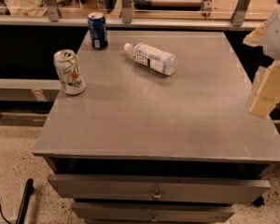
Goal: Place blue plastic bottle upright
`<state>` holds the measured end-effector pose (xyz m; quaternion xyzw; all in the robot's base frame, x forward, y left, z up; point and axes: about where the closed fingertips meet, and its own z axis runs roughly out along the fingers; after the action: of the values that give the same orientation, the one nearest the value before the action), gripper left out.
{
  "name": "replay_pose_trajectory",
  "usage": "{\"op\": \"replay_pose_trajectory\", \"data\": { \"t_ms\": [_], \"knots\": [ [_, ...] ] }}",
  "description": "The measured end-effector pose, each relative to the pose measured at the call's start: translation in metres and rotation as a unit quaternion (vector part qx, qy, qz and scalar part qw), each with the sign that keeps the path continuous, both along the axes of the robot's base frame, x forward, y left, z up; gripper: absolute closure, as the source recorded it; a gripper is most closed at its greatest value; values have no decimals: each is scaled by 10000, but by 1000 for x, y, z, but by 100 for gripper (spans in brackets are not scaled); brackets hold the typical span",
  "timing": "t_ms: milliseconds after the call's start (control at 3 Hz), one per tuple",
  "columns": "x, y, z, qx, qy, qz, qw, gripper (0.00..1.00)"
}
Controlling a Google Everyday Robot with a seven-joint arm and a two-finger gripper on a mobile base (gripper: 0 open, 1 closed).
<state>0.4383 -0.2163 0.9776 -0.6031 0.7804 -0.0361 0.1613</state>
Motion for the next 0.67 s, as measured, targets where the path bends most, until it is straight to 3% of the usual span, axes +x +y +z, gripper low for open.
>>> {"op": "replay_pose_trajectory", "data": {
  "t_ms": [333,667],
  "knots": [
    [0,0,0,0,-1,0,10000,0],
    [32,11,-4,64,-40,159,9998,0]
  ]
}}
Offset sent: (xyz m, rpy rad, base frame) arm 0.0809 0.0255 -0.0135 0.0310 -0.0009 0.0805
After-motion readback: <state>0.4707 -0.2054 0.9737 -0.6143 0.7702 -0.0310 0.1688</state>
